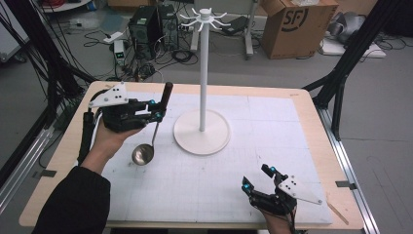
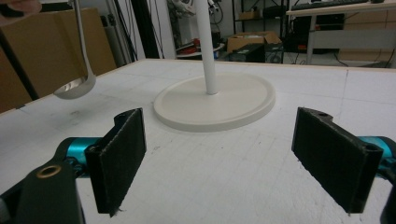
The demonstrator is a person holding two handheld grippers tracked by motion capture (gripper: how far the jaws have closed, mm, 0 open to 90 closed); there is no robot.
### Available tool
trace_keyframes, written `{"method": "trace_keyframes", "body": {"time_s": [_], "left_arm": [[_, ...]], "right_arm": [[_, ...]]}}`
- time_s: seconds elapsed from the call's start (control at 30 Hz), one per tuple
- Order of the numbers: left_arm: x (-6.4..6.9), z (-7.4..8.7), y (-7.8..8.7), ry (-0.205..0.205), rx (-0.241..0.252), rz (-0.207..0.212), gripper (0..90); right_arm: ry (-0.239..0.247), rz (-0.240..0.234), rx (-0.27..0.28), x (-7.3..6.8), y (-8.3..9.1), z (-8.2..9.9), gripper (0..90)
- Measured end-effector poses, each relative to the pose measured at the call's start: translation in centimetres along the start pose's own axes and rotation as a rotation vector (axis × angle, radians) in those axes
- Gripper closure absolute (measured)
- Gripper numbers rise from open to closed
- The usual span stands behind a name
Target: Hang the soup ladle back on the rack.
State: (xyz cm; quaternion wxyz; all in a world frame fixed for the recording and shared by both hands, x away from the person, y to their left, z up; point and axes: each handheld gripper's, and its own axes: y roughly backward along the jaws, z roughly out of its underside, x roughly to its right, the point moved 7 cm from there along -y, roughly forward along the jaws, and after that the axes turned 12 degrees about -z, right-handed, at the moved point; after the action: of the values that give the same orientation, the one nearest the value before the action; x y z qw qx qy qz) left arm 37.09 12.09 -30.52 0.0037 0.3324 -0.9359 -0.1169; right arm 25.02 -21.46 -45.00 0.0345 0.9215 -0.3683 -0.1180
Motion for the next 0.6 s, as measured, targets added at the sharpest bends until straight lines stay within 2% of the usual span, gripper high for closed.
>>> {"method": "trace_keyframes", "body": {"time_s": [0.2, 0.3, 0.4, 0.6], "left_arm": [[-0.5, -2.9, -0.4, 0.013, 0.025, 0.016, 74.4], [-0.7, -3.7, -0.5, 0.018, 0.026, 0.02, 74.4], [-1.7, -5.3, -0.7, 0.031, 0.039, 0.023, 74.3], [-2.5, -6.9, -1.2, 0.029, 0.047, 0.027, 74.3]], "right_arm": [[-0.008, -0.001, 0.003, 0.1, 0.1, 0.0, 16.5], [-0.006, 0.001, 0.007, 0.2, 0.2, 0.0, 16.4], [-0.013, -0.001, 0.008, 0.2, 0.3, 0.0, 16.5], [-0.016, -0.001, 0.012, 0.4, 0.4, -0.1, 16.8]]}}
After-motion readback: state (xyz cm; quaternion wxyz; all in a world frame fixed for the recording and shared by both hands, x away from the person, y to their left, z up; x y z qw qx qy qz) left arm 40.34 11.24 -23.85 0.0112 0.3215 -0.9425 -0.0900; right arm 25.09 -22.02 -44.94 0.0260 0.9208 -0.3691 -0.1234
